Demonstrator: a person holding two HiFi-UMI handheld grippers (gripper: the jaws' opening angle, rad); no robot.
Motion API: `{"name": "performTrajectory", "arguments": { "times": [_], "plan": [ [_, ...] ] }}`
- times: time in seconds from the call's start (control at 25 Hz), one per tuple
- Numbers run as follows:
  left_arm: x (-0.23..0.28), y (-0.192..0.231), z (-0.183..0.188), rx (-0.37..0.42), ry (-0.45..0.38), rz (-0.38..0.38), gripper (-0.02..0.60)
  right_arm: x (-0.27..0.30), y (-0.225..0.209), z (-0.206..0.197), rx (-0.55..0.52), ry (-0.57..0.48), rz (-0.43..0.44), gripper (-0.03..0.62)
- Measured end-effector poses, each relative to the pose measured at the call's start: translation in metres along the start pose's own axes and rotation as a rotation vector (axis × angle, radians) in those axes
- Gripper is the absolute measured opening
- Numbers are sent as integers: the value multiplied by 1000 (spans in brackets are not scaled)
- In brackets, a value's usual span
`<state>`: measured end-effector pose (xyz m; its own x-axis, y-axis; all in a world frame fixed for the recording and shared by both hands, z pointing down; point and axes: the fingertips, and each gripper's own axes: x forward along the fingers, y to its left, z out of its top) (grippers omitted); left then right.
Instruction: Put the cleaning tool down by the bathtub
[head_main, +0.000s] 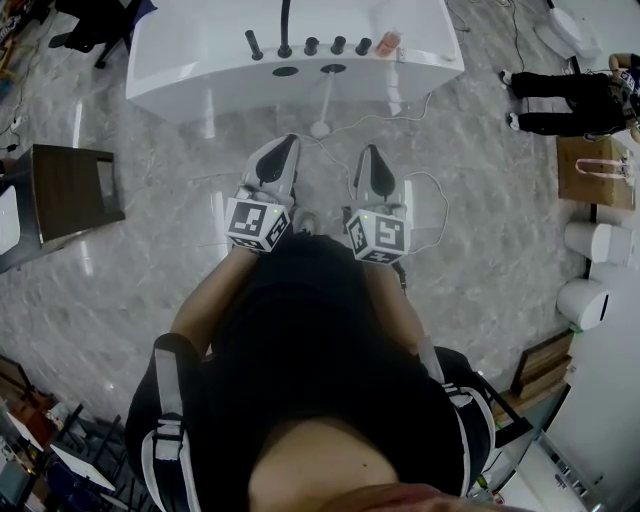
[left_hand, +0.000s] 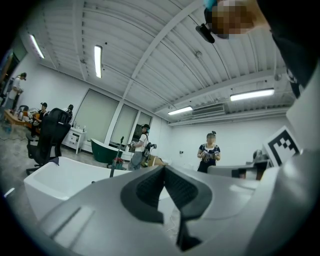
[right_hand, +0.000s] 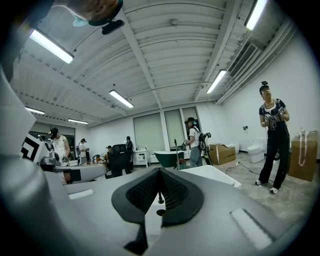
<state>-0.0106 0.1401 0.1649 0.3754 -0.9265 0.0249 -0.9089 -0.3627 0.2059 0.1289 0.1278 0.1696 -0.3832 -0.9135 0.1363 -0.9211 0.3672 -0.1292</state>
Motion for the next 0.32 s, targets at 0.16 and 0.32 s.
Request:
{"name": "performTrajectory", "arguments": {
  "times": [0.16, 0.32],
  "plan": [
    [4, -2, -4, 0, 6, -6, 9, 1, 1, -4, 8, 8, 21, -2],
    [8, -3, -3, 2, 5, -8, 9, 3, 1, -3, 7, 7, 22, -2]
  ]
}}
